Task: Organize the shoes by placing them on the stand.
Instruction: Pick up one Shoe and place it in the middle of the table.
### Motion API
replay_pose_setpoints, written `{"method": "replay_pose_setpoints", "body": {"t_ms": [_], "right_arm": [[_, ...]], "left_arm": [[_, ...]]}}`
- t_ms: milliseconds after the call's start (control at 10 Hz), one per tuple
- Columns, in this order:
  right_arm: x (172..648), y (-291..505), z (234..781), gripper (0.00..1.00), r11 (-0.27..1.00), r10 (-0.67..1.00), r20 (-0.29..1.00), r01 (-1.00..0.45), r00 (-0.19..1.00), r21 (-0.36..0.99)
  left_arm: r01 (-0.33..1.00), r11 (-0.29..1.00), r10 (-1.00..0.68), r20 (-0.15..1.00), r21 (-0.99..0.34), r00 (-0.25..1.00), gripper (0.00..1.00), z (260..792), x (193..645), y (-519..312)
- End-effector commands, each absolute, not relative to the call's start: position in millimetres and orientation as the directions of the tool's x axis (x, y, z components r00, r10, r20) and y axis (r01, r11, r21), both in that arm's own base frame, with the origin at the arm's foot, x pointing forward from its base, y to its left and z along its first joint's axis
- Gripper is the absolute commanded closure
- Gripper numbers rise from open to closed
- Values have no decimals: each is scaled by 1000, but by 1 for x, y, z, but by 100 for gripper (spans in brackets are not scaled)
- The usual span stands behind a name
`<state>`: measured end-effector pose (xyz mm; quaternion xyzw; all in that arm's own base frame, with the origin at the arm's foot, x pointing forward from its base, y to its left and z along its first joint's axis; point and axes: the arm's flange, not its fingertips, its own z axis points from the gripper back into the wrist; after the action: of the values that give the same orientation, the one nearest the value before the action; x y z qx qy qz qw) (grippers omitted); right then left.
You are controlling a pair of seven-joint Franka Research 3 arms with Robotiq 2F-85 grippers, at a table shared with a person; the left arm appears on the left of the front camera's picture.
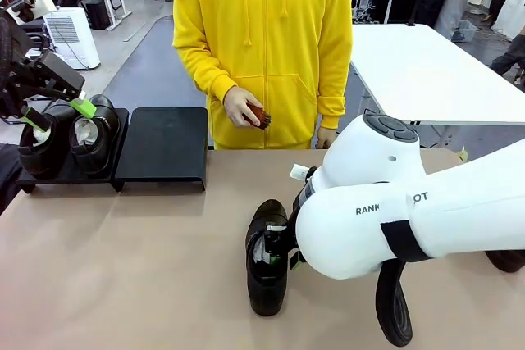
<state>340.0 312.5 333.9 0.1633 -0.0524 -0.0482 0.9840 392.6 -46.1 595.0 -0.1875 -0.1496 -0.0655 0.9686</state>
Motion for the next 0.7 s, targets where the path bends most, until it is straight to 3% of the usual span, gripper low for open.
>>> {"method": "replay_pose_setpoints", "body": {"t_ms": [0, 300, 600], "right_arm": [[341, 308, 346, 0, 938, -92, 113, 48, 989, 343], [334, 299, 356, 0, 938, -55, 69, 28, 996, 346], [341, 310, 351, 0, 938, -115, 112, 71, 987, 341]], "left_arm": [[203, 910, -84, 320, -361, 944, 0, 595, 392, -45], [203, 910, -84, 320, -361, 944, 0, 595, 392, -45], [203, 910, -84, 320, -361, 944, 0, 595, 392, -45]]}}
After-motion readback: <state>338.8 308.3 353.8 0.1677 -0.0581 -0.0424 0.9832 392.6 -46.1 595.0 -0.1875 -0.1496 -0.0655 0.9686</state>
